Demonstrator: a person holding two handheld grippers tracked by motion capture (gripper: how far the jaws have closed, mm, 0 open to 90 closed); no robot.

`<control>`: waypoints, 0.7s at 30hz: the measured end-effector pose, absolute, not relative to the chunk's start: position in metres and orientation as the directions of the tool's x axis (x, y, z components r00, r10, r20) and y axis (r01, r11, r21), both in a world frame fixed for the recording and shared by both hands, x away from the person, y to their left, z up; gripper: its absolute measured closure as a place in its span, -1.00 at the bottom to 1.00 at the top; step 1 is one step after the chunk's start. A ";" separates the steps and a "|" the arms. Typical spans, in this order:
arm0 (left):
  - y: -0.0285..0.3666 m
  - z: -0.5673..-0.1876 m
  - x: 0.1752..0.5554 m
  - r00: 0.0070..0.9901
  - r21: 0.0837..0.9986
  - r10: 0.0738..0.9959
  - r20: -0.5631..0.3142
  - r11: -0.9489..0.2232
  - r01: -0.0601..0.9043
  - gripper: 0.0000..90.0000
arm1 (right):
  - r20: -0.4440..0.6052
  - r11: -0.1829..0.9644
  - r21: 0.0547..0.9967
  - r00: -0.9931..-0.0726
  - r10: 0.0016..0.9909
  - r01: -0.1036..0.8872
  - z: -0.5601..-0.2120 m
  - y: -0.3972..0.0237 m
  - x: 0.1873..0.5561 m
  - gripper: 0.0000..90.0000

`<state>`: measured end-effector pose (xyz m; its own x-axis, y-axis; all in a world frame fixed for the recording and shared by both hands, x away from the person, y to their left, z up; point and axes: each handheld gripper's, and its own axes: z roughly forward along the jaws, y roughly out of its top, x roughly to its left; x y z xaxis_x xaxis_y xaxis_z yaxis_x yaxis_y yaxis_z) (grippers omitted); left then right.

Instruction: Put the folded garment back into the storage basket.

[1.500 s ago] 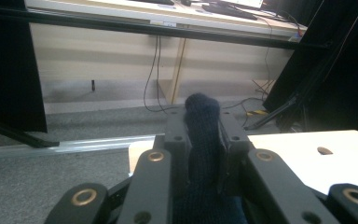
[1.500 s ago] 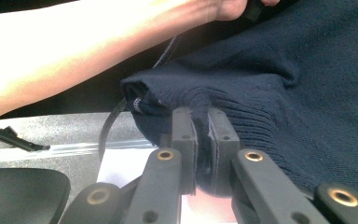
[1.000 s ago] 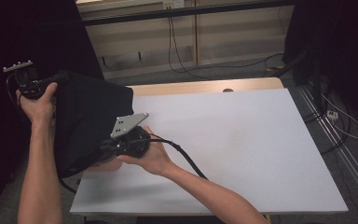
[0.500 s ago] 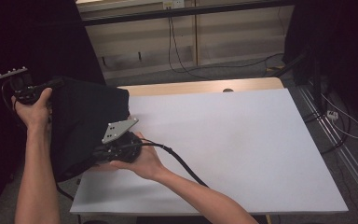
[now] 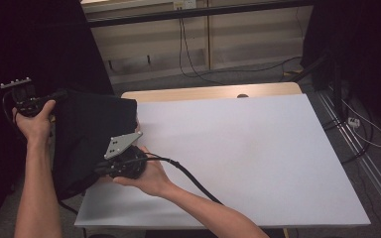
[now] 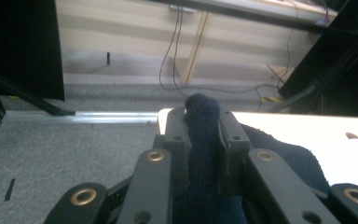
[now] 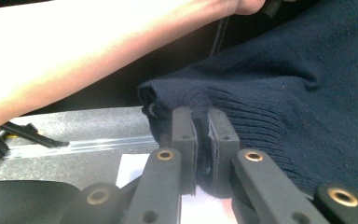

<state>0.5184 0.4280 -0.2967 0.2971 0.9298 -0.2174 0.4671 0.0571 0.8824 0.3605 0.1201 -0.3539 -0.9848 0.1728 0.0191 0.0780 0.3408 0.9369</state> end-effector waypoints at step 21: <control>0.415 -0.322 0.535 0.324 0.840 0.924 -0.203 -0.006 0.543 0.73 | 0.055 0.353 0.929 -0.984 0.168 0.112 -0.368 0.129 0.363 0.87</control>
<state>0.5346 0.4147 -0.3219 0.3240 0.9240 -0.2031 0.5430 -0.0058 0.8397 0.3632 0.1288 -0.3677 -0.9842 0.1685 0.0546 0.1120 0.3530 0.9289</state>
